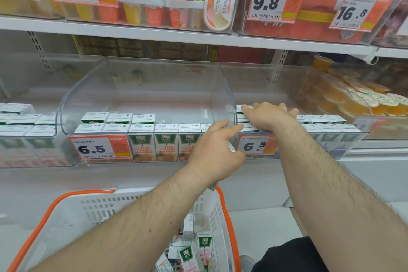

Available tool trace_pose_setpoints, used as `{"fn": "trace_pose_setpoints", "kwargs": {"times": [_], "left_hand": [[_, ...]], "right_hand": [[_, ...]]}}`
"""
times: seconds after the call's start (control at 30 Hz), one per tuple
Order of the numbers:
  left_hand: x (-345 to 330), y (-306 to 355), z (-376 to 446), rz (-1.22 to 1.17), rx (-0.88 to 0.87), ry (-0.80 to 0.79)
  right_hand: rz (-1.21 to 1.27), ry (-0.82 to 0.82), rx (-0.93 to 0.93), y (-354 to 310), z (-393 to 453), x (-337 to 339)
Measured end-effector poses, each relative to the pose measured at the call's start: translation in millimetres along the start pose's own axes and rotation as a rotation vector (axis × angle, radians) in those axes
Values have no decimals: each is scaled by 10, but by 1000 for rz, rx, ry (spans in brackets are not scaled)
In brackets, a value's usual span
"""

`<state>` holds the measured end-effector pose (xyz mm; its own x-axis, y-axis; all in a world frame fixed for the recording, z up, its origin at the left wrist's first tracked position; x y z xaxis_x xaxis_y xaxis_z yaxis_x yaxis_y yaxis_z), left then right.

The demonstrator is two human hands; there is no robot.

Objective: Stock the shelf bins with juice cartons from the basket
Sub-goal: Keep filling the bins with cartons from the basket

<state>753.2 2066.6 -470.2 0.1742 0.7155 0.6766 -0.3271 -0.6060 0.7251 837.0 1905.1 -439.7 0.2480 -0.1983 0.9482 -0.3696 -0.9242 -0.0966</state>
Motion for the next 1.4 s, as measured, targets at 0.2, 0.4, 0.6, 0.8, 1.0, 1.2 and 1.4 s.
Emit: {"fn": "trace_pose_setpoints", "kwargs": {"times": [0.2, 0.4, 0.6, 0.8, 1.0, 1.2, 1.4], "left_hand": [[206, 17, -253, -349, 52, 274], [393, -94, -469, -1189, 456, 246], [525, -114, -588, -1525, 408, 219], [643, -379, -739, -1467, 148, 286], [705, -675, -951, -878, -2, 257], [775, -681, -1038, -559, -19, 133], [1137, -859, -1168, -762, 47, 177]], "right_hand": [[9, 337, -4, -80, -266, 29], [712, 453, 568, -368, -1174, 195], [297, -356, 671, -646, -1550, -344], [286, -181, 786, -663, -1517, -436], [509, -305, 812, -692, -1528, -502], [939, -551, 806, -883, -1549, -599], [784, -469, 955, -1075, -1604, -637]]}}
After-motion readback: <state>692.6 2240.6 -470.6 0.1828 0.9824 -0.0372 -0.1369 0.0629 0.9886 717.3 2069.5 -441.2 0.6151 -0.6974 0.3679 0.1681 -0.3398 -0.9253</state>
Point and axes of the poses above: each hand's wrist, its own z-axis towards the middle knuckle, its own x-axis out of the back of the hand, y = z × x, the point moved 2 cm from there along z, towards the middle knuckle, and after that the axes turned 6 degrees about -y, right-handed, at the moved point
